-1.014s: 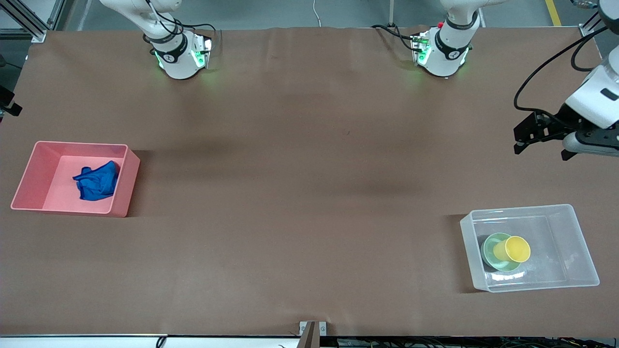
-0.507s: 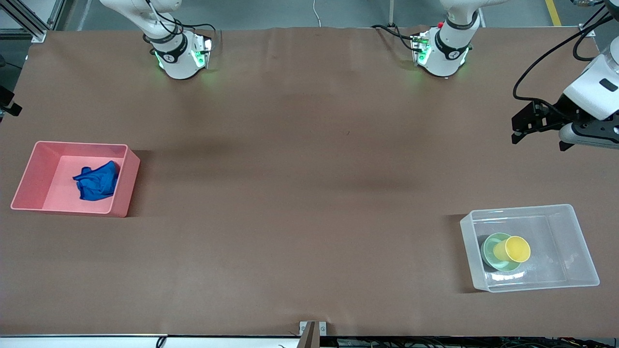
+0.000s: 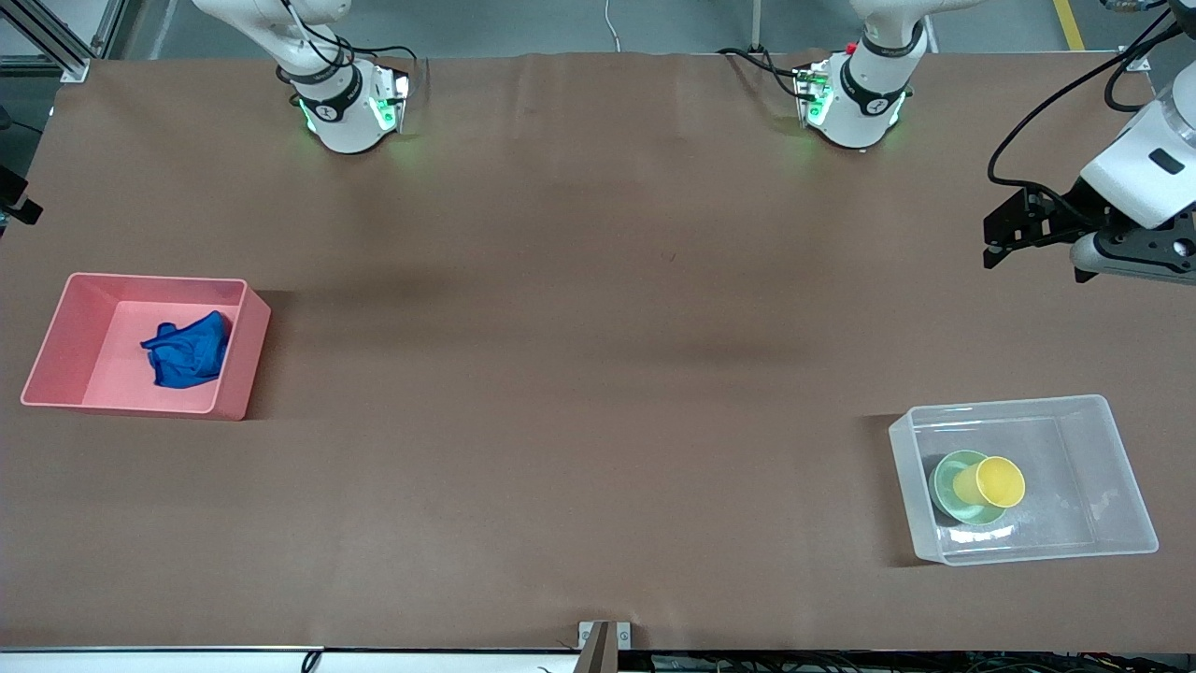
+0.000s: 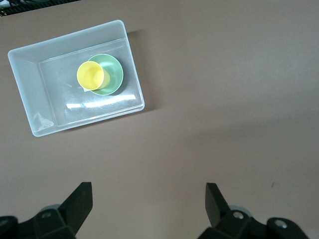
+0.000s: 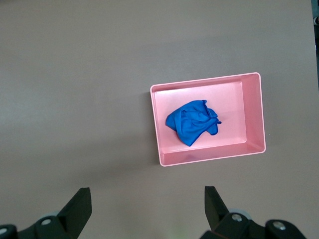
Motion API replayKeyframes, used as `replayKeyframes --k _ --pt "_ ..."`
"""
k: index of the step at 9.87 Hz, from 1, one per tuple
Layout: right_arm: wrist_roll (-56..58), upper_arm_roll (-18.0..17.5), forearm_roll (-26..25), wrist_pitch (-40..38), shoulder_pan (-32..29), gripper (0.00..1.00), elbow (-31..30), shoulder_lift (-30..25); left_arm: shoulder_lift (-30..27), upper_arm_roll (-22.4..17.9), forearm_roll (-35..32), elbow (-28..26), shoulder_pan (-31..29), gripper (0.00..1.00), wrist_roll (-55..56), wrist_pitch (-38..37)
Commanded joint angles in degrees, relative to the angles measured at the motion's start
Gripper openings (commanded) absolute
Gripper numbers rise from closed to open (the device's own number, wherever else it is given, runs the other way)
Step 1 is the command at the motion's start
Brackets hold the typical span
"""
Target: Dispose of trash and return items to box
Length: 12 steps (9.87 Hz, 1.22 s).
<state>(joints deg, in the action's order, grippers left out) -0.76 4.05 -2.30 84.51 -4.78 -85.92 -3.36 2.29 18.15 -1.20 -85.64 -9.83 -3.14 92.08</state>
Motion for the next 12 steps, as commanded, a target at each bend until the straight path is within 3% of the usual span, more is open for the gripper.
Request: replayKeyframes --k 1,3,8,12 --pt "-0.6 -0.4 1.1 -0.5 -0.7 1.00 0.5 0.0 0.4 0.8 0.0 0.4 -1.6 1.00 0.2 -1.6" --pt "-0.6 -0.4 1.1 -0.5 -0.7 1.00 0.5 0.0 0.3 0.4 -0.1 0.6 -1.0 1.00 0.1 -1.8" --pt "-0.6 -0.4 1.1 -0.5 -0.7 1.00 0.5 0.0 0.0 -10.9 0.0 0.7 10.5 1.00 2.6 -6.4" --pt "-0.5 -0.4 1.1 -0.5 -0.8 1.00 0.5 0.0 -1.1 -12.9 0.5 1.5 10.7 1.00 2.3 -6.6"
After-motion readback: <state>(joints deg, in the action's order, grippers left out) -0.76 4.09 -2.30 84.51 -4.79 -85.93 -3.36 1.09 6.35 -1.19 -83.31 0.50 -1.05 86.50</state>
